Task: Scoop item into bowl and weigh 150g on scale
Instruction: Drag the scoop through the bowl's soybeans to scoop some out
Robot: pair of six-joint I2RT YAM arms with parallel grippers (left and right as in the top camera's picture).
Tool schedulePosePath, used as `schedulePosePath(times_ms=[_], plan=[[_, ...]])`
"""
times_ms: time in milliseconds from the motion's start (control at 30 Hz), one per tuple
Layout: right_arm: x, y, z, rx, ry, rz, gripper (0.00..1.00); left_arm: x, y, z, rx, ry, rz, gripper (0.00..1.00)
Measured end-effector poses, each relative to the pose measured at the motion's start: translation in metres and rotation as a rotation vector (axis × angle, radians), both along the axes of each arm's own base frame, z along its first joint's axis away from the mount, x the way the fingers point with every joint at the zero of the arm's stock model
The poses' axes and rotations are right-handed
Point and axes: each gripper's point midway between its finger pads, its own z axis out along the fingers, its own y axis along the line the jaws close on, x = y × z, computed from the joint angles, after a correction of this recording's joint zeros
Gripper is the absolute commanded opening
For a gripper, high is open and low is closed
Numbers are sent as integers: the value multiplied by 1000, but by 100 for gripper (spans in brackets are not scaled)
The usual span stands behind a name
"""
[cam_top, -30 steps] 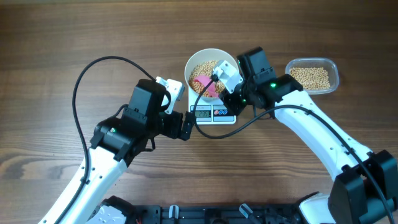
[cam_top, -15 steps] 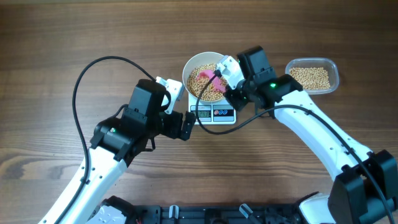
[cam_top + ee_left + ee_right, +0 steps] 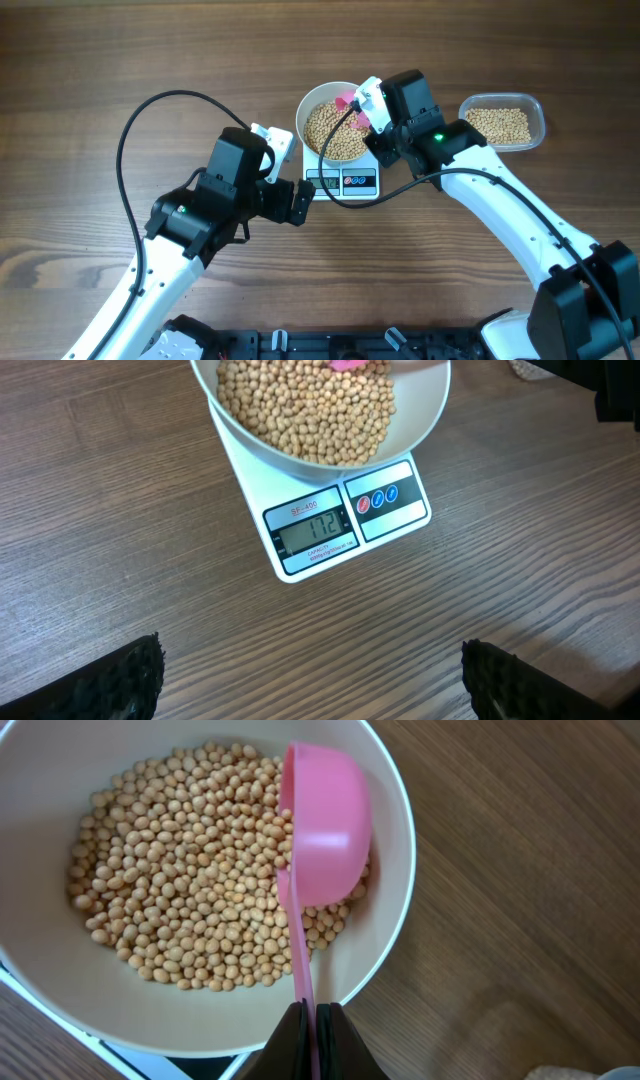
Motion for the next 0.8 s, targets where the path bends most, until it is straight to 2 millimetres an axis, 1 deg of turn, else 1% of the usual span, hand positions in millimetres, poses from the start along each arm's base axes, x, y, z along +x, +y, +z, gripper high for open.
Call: schedulePosePath(times_ms=[367,533,600,733,800], plan=[[2,-2,1,-8,-8,-9,4,0,0,0,0,0,0,100],[6,2,4,18,-25,-17,4,0,0,0,0,0,0,100],[2,7,4,47,-6,-4,4,0,0,0,0,0,0,100],[-11,18,-1,108,65,40,4,0,0,0,0,0,0,100],[-14,21,-2,125,81,41,4,0,0,0,0,0,0,100]])
